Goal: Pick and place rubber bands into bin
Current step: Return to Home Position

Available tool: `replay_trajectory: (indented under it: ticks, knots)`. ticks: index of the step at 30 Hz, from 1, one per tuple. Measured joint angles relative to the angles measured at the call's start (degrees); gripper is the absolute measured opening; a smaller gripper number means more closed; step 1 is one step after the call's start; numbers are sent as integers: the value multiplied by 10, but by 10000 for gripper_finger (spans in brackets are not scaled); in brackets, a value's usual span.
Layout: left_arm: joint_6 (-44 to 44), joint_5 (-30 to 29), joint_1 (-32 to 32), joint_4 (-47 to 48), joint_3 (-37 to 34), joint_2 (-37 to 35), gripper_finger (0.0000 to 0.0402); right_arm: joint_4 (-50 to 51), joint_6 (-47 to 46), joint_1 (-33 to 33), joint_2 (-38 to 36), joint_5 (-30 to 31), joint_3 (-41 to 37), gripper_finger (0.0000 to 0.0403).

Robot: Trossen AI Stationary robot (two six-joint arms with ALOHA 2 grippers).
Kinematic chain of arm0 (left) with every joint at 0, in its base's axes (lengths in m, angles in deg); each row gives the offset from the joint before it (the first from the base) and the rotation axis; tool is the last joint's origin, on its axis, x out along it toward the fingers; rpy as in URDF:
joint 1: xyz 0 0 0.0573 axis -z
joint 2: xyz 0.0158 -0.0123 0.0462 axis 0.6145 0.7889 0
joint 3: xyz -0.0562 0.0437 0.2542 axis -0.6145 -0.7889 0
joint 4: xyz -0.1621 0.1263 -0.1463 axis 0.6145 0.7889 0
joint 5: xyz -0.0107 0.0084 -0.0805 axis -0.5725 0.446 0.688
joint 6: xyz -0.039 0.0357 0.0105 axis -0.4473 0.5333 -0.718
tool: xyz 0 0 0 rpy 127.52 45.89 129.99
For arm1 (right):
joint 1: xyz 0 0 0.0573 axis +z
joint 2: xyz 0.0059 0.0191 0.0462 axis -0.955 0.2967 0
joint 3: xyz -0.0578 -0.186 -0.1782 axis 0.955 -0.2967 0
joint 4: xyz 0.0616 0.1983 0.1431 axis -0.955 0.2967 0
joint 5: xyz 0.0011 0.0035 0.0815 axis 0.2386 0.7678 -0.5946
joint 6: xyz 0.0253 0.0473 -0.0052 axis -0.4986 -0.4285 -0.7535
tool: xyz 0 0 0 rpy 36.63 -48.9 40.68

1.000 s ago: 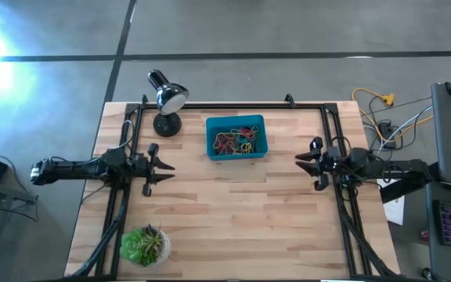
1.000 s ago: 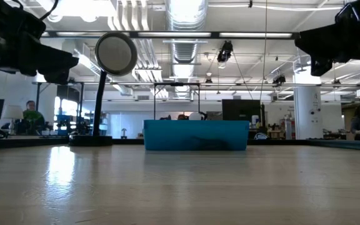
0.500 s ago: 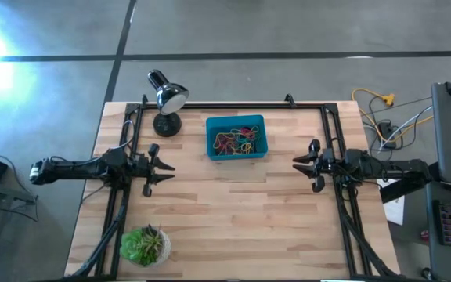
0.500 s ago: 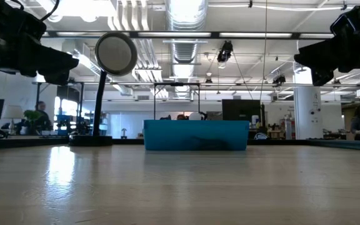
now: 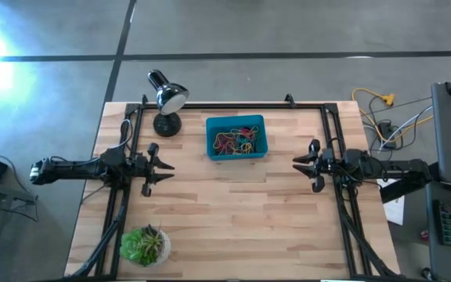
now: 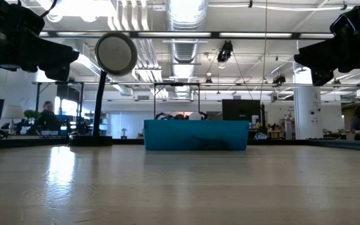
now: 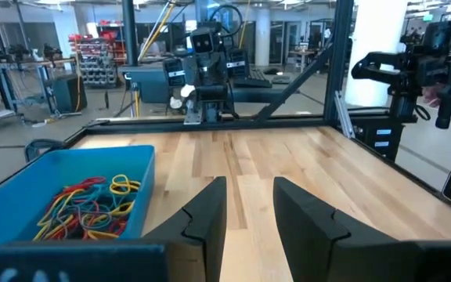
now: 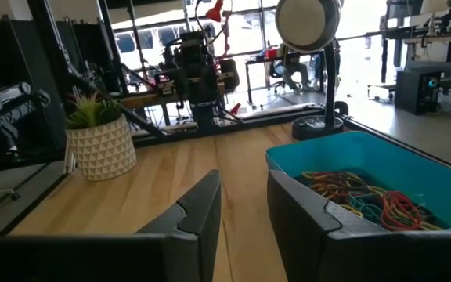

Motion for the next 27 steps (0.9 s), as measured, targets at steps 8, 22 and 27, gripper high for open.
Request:
replay_trajectory:
  ticks: [8, 22, 27]
  knots:
    - [0, -1, 0, -5, 0, 5, 91, 0, 0, 0, 0, 0, 0, 96]
    - [1, -2, 0, -6, 0, 6, 91, 0, 0, 0, 0, 0, 0, 96]
    - [1, -2, 0, -6, 0, 6, 91, 0, 0, 0, 0, 0, 0, 96]
